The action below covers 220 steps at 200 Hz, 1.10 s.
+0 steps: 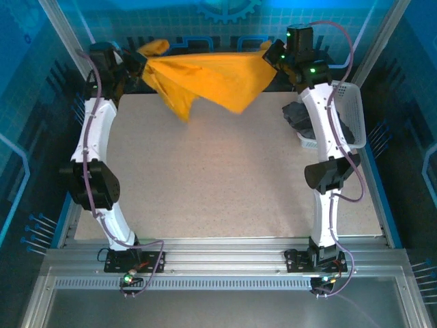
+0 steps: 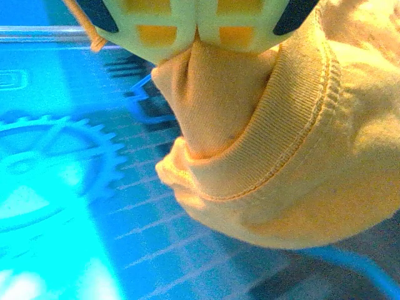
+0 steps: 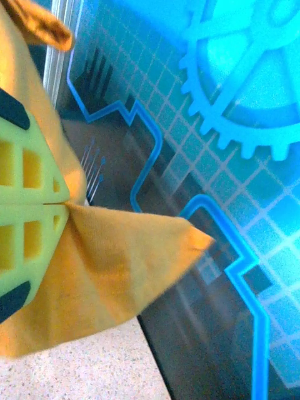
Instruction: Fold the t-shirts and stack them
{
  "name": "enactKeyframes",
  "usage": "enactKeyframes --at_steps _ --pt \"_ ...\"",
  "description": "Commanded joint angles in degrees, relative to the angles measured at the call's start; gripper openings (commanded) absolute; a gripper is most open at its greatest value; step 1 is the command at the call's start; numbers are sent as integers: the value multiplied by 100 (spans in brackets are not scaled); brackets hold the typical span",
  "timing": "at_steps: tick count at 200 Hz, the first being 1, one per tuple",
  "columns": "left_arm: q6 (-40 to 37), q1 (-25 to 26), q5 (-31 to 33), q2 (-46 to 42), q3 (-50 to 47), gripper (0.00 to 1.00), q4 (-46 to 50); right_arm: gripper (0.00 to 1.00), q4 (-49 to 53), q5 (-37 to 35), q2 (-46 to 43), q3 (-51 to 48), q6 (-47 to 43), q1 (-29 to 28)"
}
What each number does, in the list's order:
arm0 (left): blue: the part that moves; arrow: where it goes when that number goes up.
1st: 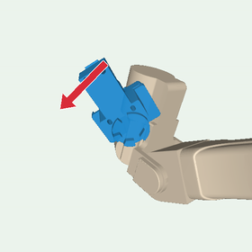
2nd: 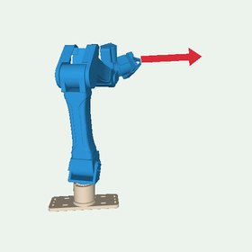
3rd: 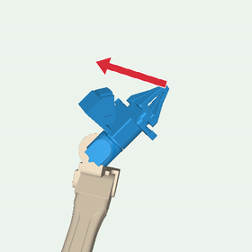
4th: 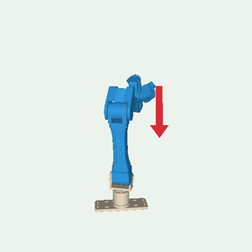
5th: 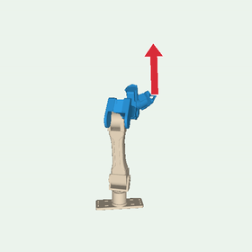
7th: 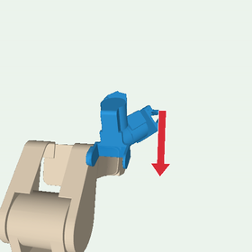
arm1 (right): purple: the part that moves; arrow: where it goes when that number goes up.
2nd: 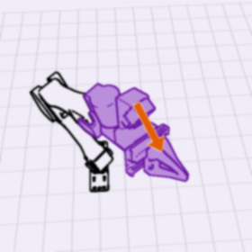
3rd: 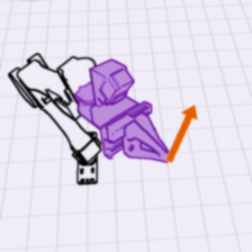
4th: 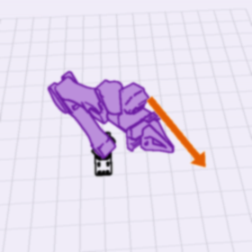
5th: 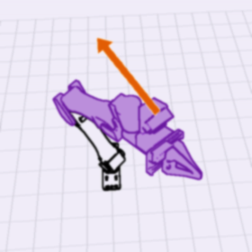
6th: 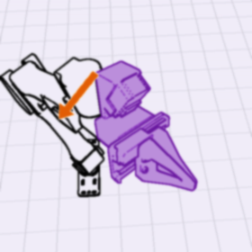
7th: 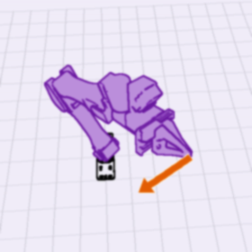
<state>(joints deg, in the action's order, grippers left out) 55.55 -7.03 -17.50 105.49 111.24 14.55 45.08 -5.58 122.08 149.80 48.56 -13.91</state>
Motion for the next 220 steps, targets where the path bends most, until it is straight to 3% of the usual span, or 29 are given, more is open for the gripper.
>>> enactKeyframes --at_steps 1,29,40,53,66,81,103,133,158,187,220 --pt "282 -54 107 -691 -181 3 -241 0 249 -194 -601 -384 -104 31" --pt "300 -27 1295 -2185 -2379 14 36 0 -326 -517 -2105 -2787 -53 -147" --pt "495 -9 1748 -2771 -3475 23 23 0 -620 -609 -2703 -3755 -14 -220" --pt "596 -26 1836 -3168 -4463 37 34 0 -734 -622 -3011 -4537 59 -236" --pt "366 -36 1680 -3246 -5096 41 42 0 -846 -453 -3006 -4934 62 -186" --pt "118 -34 1434 -3097 -5601 42 -94 0 -929 -93 -2558 -4764 -158 -169" --pt "97 -105 1007 -2719 -6020 45 -134 0 -611 209 -1410 -3703 -494 -237" --pt "70 -88 731 -2768 -6165 50 49 0 850 370 16 -1799 -580 -323" --pt "17 129 445 -2777 -5999 53 735 0 942 249 -166 -2062 -612 -446" --pt "392 1075 638 -2782 -6088 58 1202 0 845 67 -736 -2807 -555 -481" --pt "676 1371 767 -2254 -6374 62 777 0 659 11 -1373 -3508 -567 -531"
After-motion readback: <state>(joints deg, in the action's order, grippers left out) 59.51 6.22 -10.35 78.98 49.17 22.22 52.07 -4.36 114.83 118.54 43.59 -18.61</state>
